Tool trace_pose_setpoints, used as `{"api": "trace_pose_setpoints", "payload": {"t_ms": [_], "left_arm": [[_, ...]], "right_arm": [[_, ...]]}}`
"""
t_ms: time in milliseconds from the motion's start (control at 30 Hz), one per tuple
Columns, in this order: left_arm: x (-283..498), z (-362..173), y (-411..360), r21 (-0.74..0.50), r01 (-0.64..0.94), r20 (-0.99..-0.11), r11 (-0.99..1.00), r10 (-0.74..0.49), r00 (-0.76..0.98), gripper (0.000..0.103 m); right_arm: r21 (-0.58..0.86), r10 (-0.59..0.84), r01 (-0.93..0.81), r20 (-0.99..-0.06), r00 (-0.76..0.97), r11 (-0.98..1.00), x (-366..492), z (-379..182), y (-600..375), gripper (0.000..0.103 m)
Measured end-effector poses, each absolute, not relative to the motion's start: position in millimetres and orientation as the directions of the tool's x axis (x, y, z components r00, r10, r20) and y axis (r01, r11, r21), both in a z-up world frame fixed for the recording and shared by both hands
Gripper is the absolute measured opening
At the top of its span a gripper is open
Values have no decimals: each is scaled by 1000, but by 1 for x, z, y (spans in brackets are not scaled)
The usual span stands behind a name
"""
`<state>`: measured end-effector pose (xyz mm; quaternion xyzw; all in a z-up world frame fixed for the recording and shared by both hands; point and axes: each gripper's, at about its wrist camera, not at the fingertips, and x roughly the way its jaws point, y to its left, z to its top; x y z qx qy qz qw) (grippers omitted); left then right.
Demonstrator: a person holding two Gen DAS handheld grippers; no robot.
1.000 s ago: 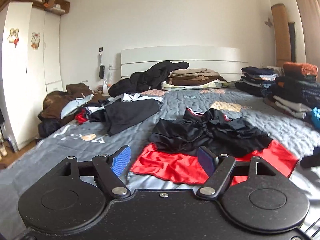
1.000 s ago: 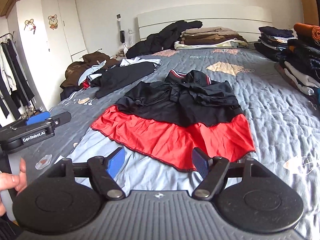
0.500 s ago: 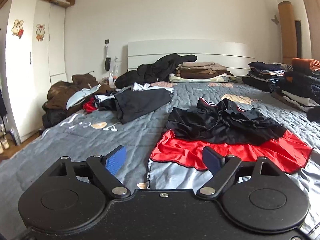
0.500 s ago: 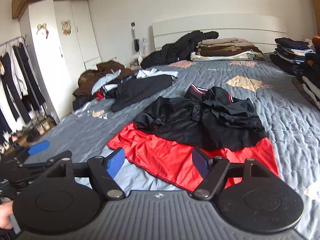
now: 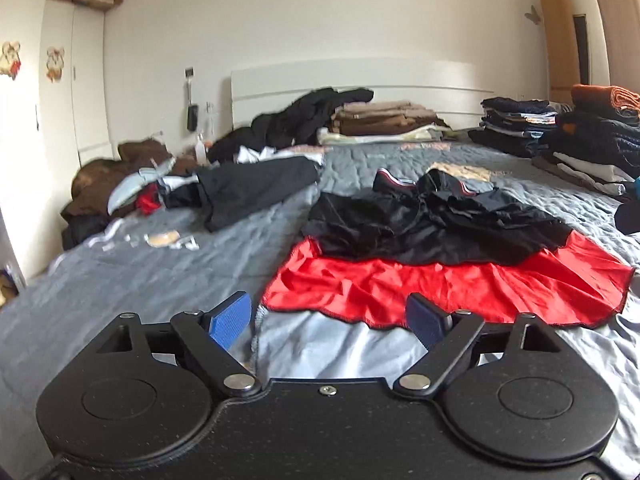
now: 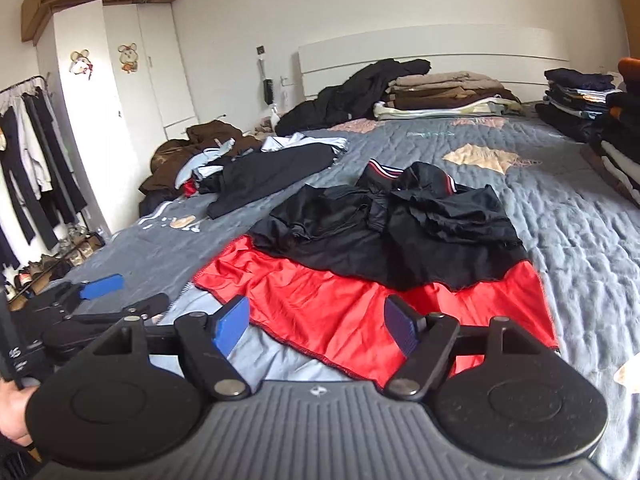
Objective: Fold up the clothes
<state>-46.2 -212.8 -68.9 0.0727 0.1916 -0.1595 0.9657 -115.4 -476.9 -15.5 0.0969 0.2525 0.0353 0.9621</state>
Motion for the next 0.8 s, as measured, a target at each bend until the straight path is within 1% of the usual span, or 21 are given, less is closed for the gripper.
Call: {"api": "trace_pose_setpoints", "payload": {"t_ms": [100, 467, 800], "left_arm": [[-46, -71, -212, 78, 333, -403, 940, -276, 872, 84], [-47, -67, -214, 63, 340, -400, 938, -288, 870, 84], [-46, -68, -214, 59, 335, -410, 940, -283, 867, 84]], "right_arm": [[216, 113, -5, -489, 865, 976, -111, -20, -477, 74], [184, 126, -34, -517, 847, 982, -114, -29, -462, 74], [182, 117, -23, -523, 845, 983, -111, -29, -462, 73]]}}
